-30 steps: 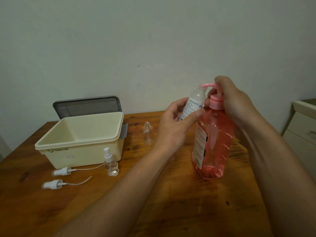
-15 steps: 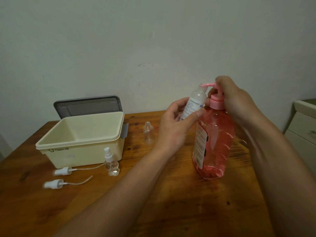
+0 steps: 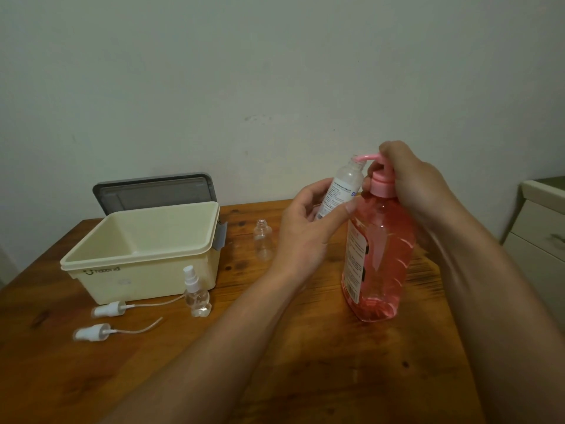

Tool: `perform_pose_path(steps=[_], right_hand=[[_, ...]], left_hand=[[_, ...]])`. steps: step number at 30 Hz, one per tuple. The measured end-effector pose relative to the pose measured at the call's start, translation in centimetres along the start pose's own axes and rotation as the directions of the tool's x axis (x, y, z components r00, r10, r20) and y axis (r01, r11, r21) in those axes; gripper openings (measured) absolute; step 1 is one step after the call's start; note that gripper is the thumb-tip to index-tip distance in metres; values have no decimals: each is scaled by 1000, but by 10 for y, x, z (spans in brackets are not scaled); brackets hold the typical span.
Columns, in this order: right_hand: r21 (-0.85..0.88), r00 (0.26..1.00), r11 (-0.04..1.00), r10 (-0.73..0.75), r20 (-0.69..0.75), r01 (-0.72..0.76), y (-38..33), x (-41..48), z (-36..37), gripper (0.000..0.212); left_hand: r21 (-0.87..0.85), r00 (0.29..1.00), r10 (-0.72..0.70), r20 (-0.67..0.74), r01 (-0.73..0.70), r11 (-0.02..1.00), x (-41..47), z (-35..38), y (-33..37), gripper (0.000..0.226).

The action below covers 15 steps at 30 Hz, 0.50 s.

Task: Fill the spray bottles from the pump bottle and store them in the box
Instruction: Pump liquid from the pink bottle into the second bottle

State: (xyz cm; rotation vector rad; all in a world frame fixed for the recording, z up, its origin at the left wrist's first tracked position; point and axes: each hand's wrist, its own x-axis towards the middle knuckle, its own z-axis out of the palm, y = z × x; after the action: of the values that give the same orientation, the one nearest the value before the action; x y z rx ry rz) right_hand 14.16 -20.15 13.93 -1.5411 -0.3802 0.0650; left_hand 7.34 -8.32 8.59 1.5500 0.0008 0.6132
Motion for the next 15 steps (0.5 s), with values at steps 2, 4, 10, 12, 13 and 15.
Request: perform_pose_path(steps=[2,4,10,12,13,15], right_hand=[[-6,1000,1000,4,-6,-4,1,0,0,36],[-5,1000,1000,12,-3,-12,1,1,-1,40],[-2,1000,1000,0,9,0,2,1,-3,39],[1,1000,1000,-4,14,4,0,-1,-2,34],[2,1000,1000,-6,14,6,-1,-1,-2,32],[16,1000,1000,-6,10,6,0,-1,-1,30]], left_hand=[[3,1000,10,3,-10,1000,0,0,1,39],[6,1000,13,10,-13,1000,0,0,2,41],[11,1000,25,10,-25,1000,-1,1,4,38],[5,1000,19,5,-19,1000,-1,1,4,39],[4,1000,17,3,-17,1000,-1,1,3,39],[6,1000,12,0,-12,1000,-2,0,3,40]])
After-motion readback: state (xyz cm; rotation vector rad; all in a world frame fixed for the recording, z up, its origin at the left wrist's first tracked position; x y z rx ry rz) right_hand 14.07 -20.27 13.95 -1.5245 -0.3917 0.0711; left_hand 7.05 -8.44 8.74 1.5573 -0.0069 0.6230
